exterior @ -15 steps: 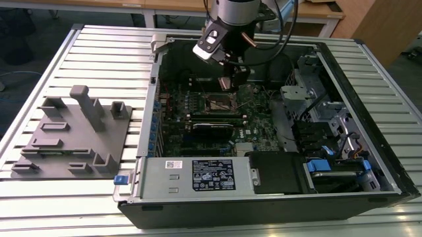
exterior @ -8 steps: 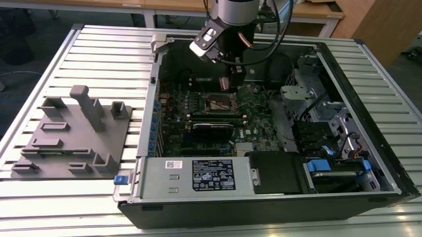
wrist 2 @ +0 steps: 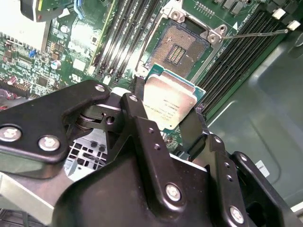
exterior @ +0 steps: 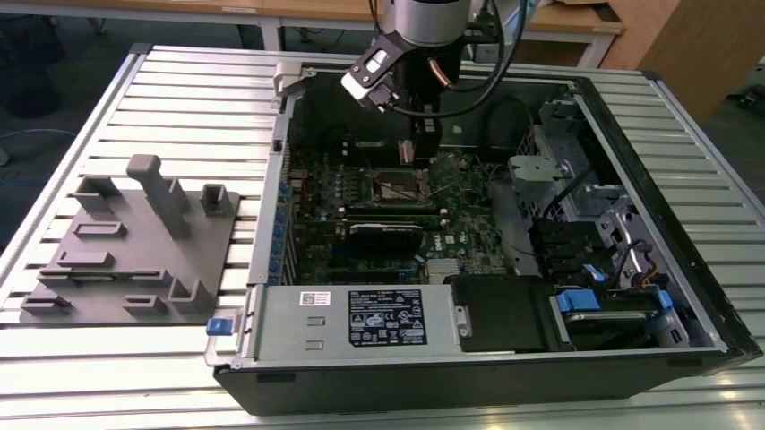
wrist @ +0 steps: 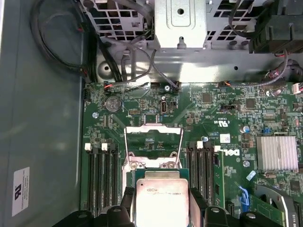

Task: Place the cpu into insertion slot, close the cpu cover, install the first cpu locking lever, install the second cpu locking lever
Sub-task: 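Place the cpu into insertion slot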

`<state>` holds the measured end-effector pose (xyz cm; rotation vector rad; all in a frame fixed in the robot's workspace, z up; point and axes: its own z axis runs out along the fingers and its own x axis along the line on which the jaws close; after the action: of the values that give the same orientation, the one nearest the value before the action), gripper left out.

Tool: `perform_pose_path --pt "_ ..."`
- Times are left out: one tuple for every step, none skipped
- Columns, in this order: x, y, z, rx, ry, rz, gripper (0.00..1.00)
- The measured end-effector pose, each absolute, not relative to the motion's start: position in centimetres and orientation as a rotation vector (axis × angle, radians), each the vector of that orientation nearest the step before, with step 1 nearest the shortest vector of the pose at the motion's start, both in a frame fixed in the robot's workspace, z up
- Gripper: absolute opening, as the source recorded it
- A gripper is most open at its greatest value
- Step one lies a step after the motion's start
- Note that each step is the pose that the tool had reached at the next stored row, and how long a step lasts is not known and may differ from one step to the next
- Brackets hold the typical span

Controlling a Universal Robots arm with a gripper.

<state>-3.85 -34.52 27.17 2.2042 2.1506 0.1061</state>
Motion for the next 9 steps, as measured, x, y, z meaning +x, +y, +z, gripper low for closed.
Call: perform_pose_path --pt "-3.85 -34.52 27.17 2.204 2.151 0.106 0.54" --pt "-3.85 -34.52 27.17 2.204 2.151 0.106 0.54" --pt "-3.85 -34.51 27.16 2.205 2.151 0.104 0.54" --pt "-3.85 -34.51 27.15 2.207 2.153 0.101 0.54" --pt "-3.85 -34.51 27.16 2.208 2.153 0.100 0.54" --pt "-3.85 -34.51 27.16 2.208 2.153 0.099 0.54" --pt "-3.85 -34.52 27.15 2.208 2.154 0.099 0.54" --pt "-3.85 -34.52 27.16 2.208 2.154 0.099 0.54" --pt "-3.85 -34.52 27.16 2.208 2.154 0.098 0.54"
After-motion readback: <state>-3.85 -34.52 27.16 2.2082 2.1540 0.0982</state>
